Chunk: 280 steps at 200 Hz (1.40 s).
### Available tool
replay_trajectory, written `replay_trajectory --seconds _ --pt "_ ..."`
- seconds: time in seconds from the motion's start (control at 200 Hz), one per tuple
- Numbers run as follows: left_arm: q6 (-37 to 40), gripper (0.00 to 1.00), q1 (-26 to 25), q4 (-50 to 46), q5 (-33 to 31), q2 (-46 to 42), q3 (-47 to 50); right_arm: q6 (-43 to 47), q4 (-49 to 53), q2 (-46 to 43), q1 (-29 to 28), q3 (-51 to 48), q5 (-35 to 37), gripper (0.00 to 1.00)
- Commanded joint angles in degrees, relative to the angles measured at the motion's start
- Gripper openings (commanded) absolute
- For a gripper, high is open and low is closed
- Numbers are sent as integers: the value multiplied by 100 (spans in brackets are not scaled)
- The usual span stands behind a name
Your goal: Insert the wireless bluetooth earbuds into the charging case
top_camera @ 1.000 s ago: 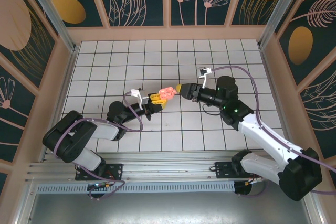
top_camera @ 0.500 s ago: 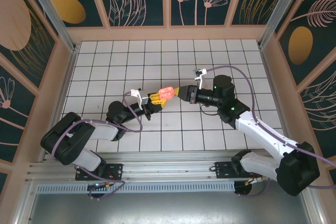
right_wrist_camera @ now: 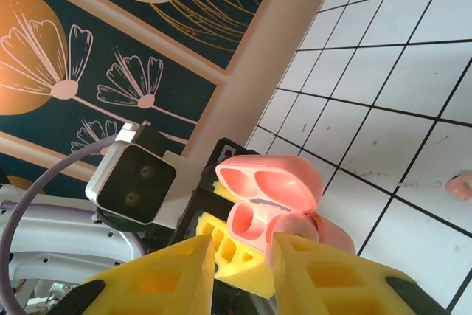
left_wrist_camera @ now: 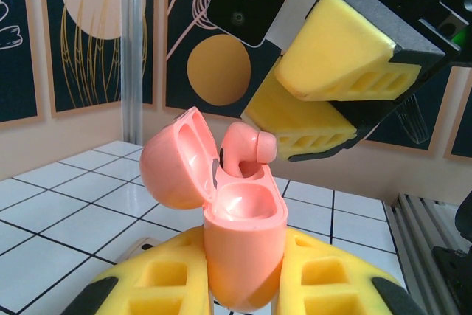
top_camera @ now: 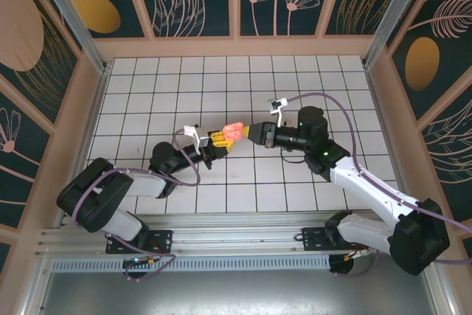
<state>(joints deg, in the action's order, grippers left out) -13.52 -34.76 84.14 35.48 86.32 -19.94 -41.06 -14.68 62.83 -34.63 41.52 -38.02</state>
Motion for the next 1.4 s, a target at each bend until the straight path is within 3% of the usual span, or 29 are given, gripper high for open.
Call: replay_trajectory --seconds 0.0,1.396 --pt "104 2 33 33 -25 -138 -111 -34 -140 -5 -82 53 -30 27" --pt "60 2 32 -170 220 -110 -330 283 -119 660 -227 717 135 44"
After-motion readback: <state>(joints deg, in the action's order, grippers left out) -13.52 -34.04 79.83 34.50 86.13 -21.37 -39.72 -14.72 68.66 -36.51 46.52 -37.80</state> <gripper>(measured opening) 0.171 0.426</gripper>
